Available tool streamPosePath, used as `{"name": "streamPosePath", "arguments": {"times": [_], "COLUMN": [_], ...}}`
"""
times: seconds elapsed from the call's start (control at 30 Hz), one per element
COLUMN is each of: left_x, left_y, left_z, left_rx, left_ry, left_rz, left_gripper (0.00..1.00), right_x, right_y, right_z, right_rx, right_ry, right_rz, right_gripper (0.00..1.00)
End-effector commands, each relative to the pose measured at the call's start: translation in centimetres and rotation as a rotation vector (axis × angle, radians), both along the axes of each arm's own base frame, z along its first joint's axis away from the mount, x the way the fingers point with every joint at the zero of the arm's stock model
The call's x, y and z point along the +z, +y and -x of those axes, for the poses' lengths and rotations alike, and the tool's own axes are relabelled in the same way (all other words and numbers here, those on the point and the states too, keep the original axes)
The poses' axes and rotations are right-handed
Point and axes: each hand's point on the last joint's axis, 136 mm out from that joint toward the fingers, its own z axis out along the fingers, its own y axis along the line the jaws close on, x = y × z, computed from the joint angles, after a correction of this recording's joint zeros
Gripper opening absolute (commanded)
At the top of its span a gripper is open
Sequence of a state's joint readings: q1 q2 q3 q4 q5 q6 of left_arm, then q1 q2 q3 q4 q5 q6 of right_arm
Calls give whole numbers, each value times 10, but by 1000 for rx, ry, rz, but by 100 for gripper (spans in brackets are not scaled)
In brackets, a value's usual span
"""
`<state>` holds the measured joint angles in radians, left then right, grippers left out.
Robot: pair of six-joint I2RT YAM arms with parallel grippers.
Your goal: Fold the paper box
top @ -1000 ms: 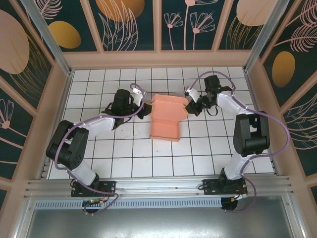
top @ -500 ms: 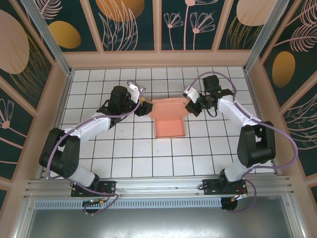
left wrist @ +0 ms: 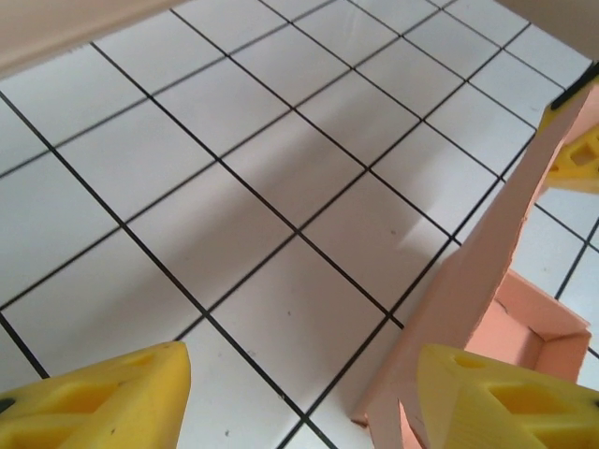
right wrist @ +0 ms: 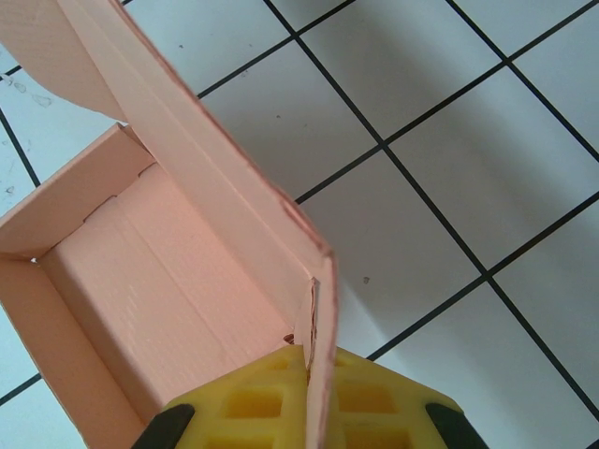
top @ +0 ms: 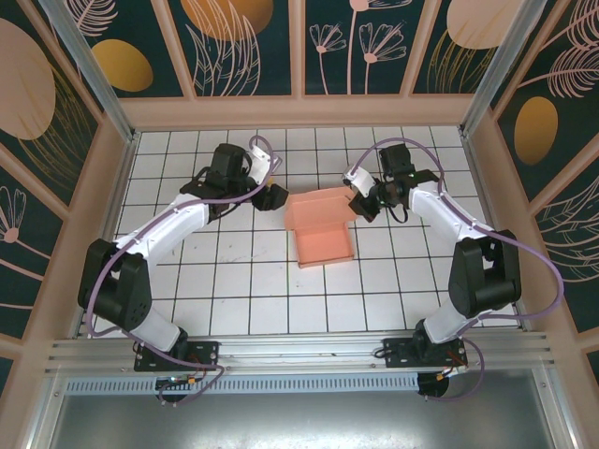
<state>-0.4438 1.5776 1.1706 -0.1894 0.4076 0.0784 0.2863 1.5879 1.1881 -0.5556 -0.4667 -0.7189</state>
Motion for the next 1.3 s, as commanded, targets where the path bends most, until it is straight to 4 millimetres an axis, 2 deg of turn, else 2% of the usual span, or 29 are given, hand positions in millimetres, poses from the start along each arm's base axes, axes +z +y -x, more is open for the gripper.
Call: {"name": "streamPosePath", "arguments": {"times": [0.0,0.1,0.2,0.27,0.4,0.57,0.63,0.77,0.83,0.97,1.07,1.27], "left_x": [-9,-9,0,5,18,28,26,4,-7,-27,-37,-44], "left_y": [-7,-12,-15,-15,-15,-30,-34,-37,-35,-31,-32,-35], "left_z": [10,15,15,16,13,20,22,26,27,32,37,41], "left_rx": [-50,-58,-44,-36,-7,-20,-20,-9,6,22,12,-4], "left_ry": [56,64,57,56,37,53,61,119,144,202,229,250], "left_rz": [-17,1,46,71,98,121,114,72,44,-14,-40,-57], "left_gripper": [66,74,82,93,91,90,90,89,86,64,54,29], "right_x": [10,9,8,7,6,5,5,7,7,10,11,12], "right_y": [1,1,1,1,-1,-3,-3,-5,-5,-7,-6,-8], "right_z": [1,-1,-2,-3,-5,-8,-9,-11,-11,-12,-11,-10], "right_rx": [-17,-33,-50,-64,-86,-116,-126,-146,-154,-171,-166,-177], "right_ry": [-28,-19,-15,-12,-10,-9,-11,-14,-20,-29,-33,-44], "right_rz": [-6,-8,-14,-17,-13,-13,-14,-20,-21,-23,-30,-32], "right_gripper": [0,0,0,0,0,0,0,0,0,0,0,0]}}
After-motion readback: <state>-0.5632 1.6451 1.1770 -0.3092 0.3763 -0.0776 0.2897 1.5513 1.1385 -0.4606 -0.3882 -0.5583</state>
